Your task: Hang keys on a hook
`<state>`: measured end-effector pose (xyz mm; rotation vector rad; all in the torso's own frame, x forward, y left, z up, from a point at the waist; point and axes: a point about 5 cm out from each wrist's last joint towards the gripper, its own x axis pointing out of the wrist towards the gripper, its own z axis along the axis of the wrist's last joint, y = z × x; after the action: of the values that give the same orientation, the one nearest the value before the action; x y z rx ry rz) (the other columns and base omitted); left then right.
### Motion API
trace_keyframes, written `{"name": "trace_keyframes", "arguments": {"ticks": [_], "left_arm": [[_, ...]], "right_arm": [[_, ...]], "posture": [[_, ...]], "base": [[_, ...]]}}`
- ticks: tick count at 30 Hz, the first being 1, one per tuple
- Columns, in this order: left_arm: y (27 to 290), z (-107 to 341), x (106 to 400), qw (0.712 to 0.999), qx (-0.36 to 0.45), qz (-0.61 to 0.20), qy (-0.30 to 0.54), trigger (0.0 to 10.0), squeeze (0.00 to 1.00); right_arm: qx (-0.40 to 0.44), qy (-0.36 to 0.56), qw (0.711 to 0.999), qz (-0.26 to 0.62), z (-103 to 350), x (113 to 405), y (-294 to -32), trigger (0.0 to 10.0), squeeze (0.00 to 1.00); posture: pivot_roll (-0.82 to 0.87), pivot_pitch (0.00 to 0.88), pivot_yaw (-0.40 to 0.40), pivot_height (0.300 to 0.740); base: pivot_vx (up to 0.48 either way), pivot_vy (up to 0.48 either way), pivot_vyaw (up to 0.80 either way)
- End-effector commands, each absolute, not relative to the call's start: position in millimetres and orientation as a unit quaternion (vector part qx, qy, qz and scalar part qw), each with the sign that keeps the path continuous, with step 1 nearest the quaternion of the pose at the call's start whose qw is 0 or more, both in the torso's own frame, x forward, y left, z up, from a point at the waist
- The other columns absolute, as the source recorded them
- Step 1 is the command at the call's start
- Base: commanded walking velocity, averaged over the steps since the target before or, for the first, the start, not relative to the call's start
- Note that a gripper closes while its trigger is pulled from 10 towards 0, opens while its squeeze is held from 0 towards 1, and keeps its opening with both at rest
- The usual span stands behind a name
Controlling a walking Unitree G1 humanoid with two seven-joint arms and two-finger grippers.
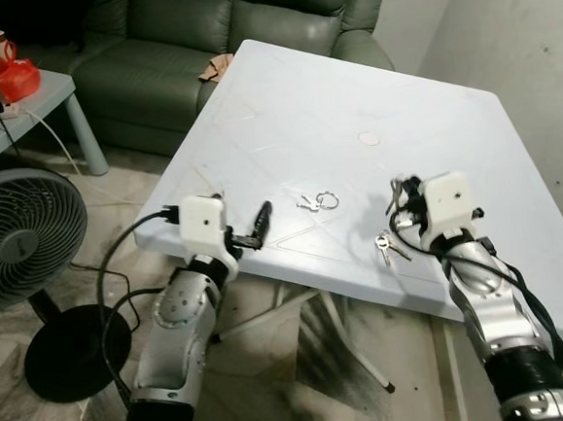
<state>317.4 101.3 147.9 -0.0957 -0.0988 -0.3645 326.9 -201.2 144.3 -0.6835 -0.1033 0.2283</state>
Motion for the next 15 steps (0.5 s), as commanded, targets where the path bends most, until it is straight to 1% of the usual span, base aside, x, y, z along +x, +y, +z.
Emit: {"name": "trace_keyframes", "arguments": {"ticks": [1, 2, 3, 4, 5, 6, 7, 8, 9, 10, 11, 12, 13, 15], "left_arm": [[95, 151, 320, 0.979, -0.052, -0.19, -0.058, 10.0, 0.0], [95, 151, 320, 0.979, -0.052, -0.19, -0.059, 10.0, 0.0], [94, 151, 321, 0.978, -0.054, -0.19, -0.06, 10.0, 0.0], [93, 151, 322, 0.978, -0.055, -0.19, -0.06, 10.0, 0.0], [92, 151, 322, 0.978, -0.057, -0.19, -0.06, 10.0, 0.0], [91, 151, 323, 0.978, -0.059, -0.192, -0.061, 10.0, 0.0], [89, 151, 324, 0.977, -0.06, -0.195, -0.061, 10.0, 0.0], [87, 151, 325, 0.976, -0.061, -0.199, -0.062, 10.0, 0.0], [86, 151, 325, 0.975, -0.063, -0.201, -0.063, 10.0, 0.0], [85, 152, 326, 0.975, -0.064, -0.203, -0.064, 10.0, 0.0], [84, 152, 327, 0.975, -0.063, -0.205, -0.066, 10.0, 0.0], [84, 152, 327, 0.975, -0.063, -0.205, -0.066, 10.0, 0.0], [84, 154, 329, 0.974, -0.065, -0.204, -0.067, 10.0, 0.0], [84, 154, 330, 0.974, -0.067, -0.204, -0.069, 10.0, 0.0]], "right_arm": [[-0.427, -0.069, 0.891, 0.141, 158, 322, -205, 10.0, 0.0], [-0.464, -0.07, 0.87, 0.147, 160, 321, -207, 10.0, 0.0], [-0.507, -0.072, 0.844, 0.156, 163, 319, -210, 10.0, 0.0], [-0.534, -0.073, 0.827, 0.162, 165, 317, -212, 10.0, 0.0], [-0.554, -0.069, 0.812, 0.173, 165, 316, -213, 10.0, 0.0], [-0.554, -0.067, 0.809, 0.183, 168, 314, -214, 10.0, 0.0], [-0.512, -0.062, 0.837, 0.182, 174, 314, -215, 10.0, 0.0], [-0.427, -0.066, 0.883, 0.182, 180, 313, -213, 10.0, 0.0], [-0.38, -0.066, 0.905, 0.179, 181, 313, -211, 10.0, 0.0], [-0.31, -0.073, 0.932, 0.175, 182, 312, -207, 10.0, 0.0], [-0.22, -0.08, 0.957, 0.172, 182, 311, -203, 10.0, 0.0], [-0.22, -0.08, 0.957, 0.172, 182, 311, -203, 10.0, 0.0], [-0.138, -0.093, 0.972, 0.164, 182, 308, -197, 10.0, 0.0], [-0.098, -0.098, 0.978, 0.153, 181, 306, -193, 10.0, 0.0]], "posture": [[0.03, 0.0, -0.167, 0.74], [0.03, 0.0, -0.167, 0.74], [0.02, 0.0, -0.166, 0.74], [0.02, 0.0, -0.166, 0.74], [0.02, 0.0, -0.166, 0.74], [0.01, 0.0, -0.166, 0.74], [0.0, 0.0, -0.164, 0.74], [-0.01, 0.0, -0.164, 0.74], [-0.01, 0.0, -0.161, 0.74], [-0.02, 0.0, -0.158, 0.74], [-0.02, 0.0, -0.157, 0.74], [-0.02, 0.0, -0.157, 0.74], [-0.02, 0.0, -0.151, 0.74], [-0.02, 0.0, -0.146, 0.74]], "base": [[0.0, 0.0, 0.0], [0.0, 0.0, 0.0], [0.0, 0.0, 0.0], [0.0, 0.0, 0.0], [0.0, 0.0, 0.0], [0.0, 0.0, 0.0], [0.0, 0.0, 0.0], [0.0, 0.0, 0.0], [0.0, 0.0, 0.0], [0.0, 0.0, 0.0], [0.0, 0.0, 0.0], [0.0, 0.0, 0.0], [0.0, 0.0, 0.0], [0.0, 0.0, 0.0]]}}
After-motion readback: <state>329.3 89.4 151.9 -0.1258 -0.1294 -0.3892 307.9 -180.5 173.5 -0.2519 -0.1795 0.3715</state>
